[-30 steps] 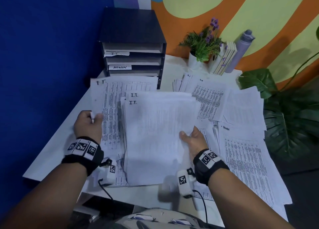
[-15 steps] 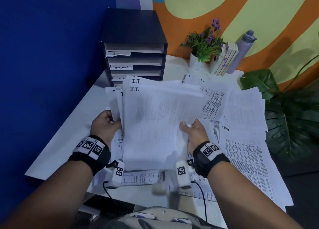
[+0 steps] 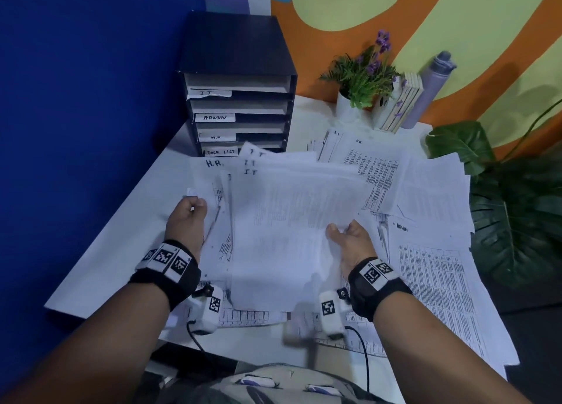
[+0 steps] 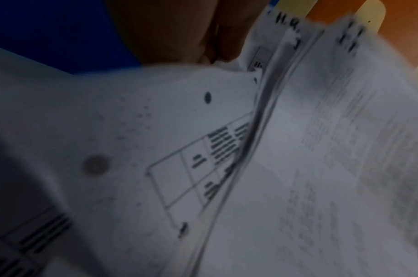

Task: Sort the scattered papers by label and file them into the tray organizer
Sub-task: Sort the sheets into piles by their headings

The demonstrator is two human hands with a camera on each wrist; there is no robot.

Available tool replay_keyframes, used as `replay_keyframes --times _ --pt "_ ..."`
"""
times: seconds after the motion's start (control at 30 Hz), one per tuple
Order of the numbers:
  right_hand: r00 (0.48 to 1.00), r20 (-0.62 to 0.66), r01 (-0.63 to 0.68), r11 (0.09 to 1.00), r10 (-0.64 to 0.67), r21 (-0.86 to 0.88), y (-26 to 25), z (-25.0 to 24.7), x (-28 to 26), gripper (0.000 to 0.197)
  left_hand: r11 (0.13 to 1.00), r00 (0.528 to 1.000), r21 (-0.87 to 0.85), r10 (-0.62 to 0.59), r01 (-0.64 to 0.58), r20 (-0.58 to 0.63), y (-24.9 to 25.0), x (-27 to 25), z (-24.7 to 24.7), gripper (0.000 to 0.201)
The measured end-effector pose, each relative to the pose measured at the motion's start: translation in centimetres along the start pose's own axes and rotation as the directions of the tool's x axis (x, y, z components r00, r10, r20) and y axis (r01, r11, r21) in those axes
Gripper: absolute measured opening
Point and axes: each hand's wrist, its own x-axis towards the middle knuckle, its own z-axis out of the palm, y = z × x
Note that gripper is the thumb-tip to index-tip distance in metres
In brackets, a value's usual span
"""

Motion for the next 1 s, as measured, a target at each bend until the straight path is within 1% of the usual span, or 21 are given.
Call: replay_keyframes --times 0.07,0.17,0.2,0.23,0.27,0.3,0.33,0.37,0.4,0.43,0.47,0.5,0.53,0.57,0.6,0.63,0.67,0.7,0.83,0.93,1.0 --pt "0.999 -0.035 -0.003 0.999 0.004 0.051 -0.1 -0.8 0.1 0.043 0.997 0.999 0.073 0.017 -0.015 -0.032 0.3 0.4 -0.2 0.014" --pt "0.997 -0.074 -0.022 0.999 0.026 0.048 0.0 -1.7 0.4 0.042 0.958 0.994 0.284 0.066 -0.038 -0.090 0.5 0.6 -0.7 0.025" --pt "0.995 -0.095 -0.024 0.998 0.030 0.055 -0.1 -1.9 0.4 0.041 0.946 0.993 0.323 0.071 -0.036 -0.099 0.3 0.7 -0.9 0.027" --pt "0.996 -0.088 -0.021 0.998 0.026 0.064 -0.1 -1.9 0.4 0.040 0.945 0.993 0.326 0.067 -0.032 -0.096 0.1 0.7 -1.0 0.031" --pt "0.996 -0.085 -0.021 0.998 0.026 0.066 -0.1 -2.0 0.5 0.040 0.945 0.993 0.326 0.065 -0.031 -0.096 -0.3 0.8 -1.2 0.039" --pt "0.996 -0.089 -0.021 0.998 0.026 0.058 -0.1 -2.1 0.6 0.040 0.942 0.991 0.334 0.084 -0.046 -0.100 -0.8 0.8 -1.3 0.050" --pt "0.996 -0.086 -0.019 0.999 0.022 0.044 -0.1 -2.0 0.7 0.039 0.920 0.986 0.384 0.128 -0.079 -0.105 -1.0 0.7 -1.3 0.058" --pt "0.997 -0.075 -0.019 0.999 0.022 0.031 -0.1 -2.0 0.8 0.039 0.882 0.978 0.452 0.191 -0.133 -0.085 -1.2 0.5 -1.3 0.059" --pt "0.998 -0.065 -0.020 1.000 0.021 0.016 -0.1 -1.9 0.8 0.040 0.842 0.970 0.500 0.244 -0.201 -0.020 -1.2 0.3 -1.1 0.053" --pt "0.998 -0.055 -0.018 1.000 0.018 0.001 -0.2 -1.8 0.7 0.043 0.832 0.964 0.490 0.252 -0.260 0.083 -1.1 0.1 -0.8 0.047" --pt "0.998 -0.057 -0.016 1.000 0.016 -0.014 -0.2 -1.7 0.8 0.044 0.858 0.958 0.434 0.209 -0.276 0.197 -0.9 -0.3 -0.4 0.044" --pt "0.999 -0.047 -0.011 1.000 0.010 -0.018 -0.2 -1.6 0.8 0.043 0.890 0.944 0.381 0.138 -0.252 0.300 -0.8 -0.7 -0.1 0.044" --pt "1.000 -0.031 -0.007 1.000 0.007 -0.015 -0.4 -1.4 0.7 0.039 0.898 0.928 0.375 0.085 -0.229 0.363 -0.8 -0.8 0.2 0.044" --pt "1.000 -0.008 0.004 1.000 -0.004 -0.004 -0.6 -1.1 0.4 0.032 0.883 0.924 0.409 0.065 -0.229 0.378 -0.9 -0.8 0.4 0.040" --pt "1.000 0.014 0.013 1.000 -0.012 -0.007 -0.8 -0.8 0.3 0.024 0.864 0.931 0.446 0.066 -0.233 0.359 -1.1 -0.7 0.4 0.030" --pt "1.000 0.019 0.021 1.000 -0.020 -0.013 -1.0 -0.7 0.3 0.020 0.860 0.948 0.463 0.073 -0.217 0.309 -1.3 -0.5 0.4 0.018" --pt "1.000 0.014 0.027 0.999 -0.027 -0.033 -1.0 -0.6 0.3 0.017 0.862 0.963 0.469 0.077 -0.194 0.257 -1.4 -0.3 0.3 0.009" --pt "0.999 -0.008 0.035 0.998 -0.036 -0.048 -1.1 -0.6 0.4 0.017 0.868 0.972 0.464 0.078 -0.175 0.220 -1.6 0.0 0.1 0.004" --pt "0.987 -0.153 0.032 0.994 -0.048 -0.104 -0.6 -1.6 1.2 0.027 0.895 0.993 0.438 0.035 -0.081 0.111 -2.1 1.0 -1.1 0.010" --pt "0.977 -0.215 0.011 1.000 -0.012 -0.007 -0.8 -1.8 1.1 0.039 0.910 0.997 0.415 -0.019 -0.016 0.081 -2.6 1.5 -1.5 0.012" --pt "0.979 -0.200 -0.026 0.998 0.036 0.048 -0.8 -1.5 1.2 0.036 0.927 0.995 0.374 -0.035 -0.004 0.097 -2.5 1.3 -1.2 0.012"
